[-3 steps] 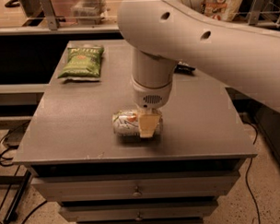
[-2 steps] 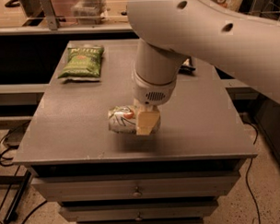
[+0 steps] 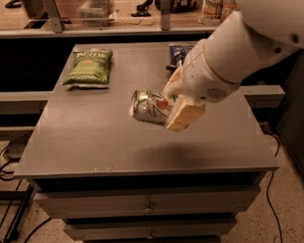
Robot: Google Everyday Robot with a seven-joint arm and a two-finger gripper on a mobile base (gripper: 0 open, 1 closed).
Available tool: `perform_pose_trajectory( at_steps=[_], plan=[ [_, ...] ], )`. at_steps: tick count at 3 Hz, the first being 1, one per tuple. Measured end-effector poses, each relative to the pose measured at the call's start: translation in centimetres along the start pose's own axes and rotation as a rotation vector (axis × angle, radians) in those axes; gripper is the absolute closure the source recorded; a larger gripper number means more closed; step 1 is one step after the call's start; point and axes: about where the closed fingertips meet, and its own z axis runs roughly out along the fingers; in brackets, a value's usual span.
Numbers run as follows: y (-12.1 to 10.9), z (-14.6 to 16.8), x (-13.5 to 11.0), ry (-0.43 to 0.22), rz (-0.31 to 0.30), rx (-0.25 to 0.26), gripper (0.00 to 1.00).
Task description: Place 7up can upright
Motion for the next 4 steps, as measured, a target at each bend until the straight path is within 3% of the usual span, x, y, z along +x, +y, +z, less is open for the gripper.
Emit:
perform_pose_trajectory(
  at_steps=[1, 2, 3, 4],
  plan=[
    [-1.0, -3.2, -0.9, -0.110, -0.049, 0.066, 1.00],
    [-1.0, -3.5, -1.2, -0.132, -0.066, 0.070, 1.00],
    [-0.6, -2.9, -0.8, -0.210, -0.017, 0.065, 1.00],
    [0.5, -0.5, 1.2, -0.378, 0.076, 0.057, 1.00]
  ],
)
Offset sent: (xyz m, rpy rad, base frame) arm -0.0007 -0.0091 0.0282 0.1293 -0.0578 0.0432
